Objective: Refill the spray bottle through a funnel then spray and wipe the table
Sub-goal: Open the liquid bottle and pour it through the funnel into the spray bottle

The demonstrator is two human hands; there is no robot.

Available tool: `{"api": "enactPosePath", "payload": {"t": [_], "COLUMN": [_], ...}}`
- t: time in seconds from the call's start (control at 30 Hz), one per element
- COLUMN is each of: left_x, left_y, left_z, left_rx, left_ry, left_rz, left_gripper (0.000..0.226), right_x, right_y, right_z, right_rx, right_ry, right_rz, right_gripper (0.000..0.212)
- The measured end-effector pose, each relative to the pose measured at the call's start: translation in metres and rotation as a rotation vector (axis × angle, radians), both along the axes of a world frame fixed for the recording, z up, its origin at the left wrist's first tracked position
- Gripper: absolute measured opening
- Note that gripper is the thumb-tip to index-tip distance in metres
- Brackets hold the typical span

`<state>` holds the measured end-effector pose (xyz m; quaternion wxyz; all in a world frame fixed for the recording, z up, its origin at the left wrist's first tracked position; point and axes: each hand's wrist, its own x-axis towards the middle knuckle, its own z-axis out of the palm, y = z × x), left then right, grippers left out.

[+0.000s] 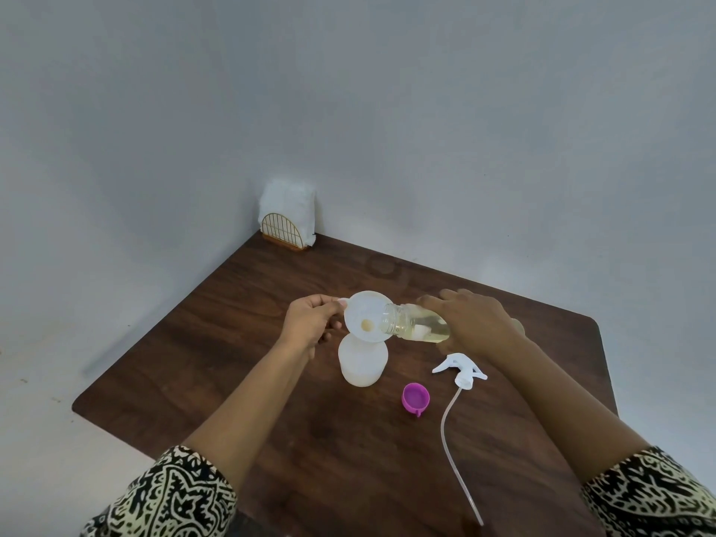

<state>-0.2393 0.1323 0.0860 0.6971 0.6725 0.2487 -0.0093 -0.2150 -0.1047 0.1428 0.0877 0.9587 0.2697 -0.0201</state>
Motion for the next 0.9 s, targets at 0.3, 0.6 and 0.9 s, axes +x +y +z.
{"api": "enactPosePath", "payload": {"t": [0.3,0.6,0.9], "left_x": [-0.0002,0.0004,-0.0006], "left_y": [0.0001,0.0003,-0.0001], "left_z": [0.0002,-0.0006,-0.0001], "left_rx": [-0.001,-0.005,-0.011], "left_ry": [-0.003,-0.003,-0.007], "left_rz": [0.002,0.003,0.003], "left_gripper": [0.007,0.008,0.008], "right_x": [-0.0002,0.0001,0.0001], "right_y": [0.0011,0.0014,0.0024], "right_z": [0.0014,0.0014,0.0017], "right_rx": [-0.008,-0.009,-0.018], "right_ry": [-0.003,-0.013,-0.013], "right_rz": [0.0,0.005,-0.001], "right_gripper": [0.062,0.061,0.062]}}
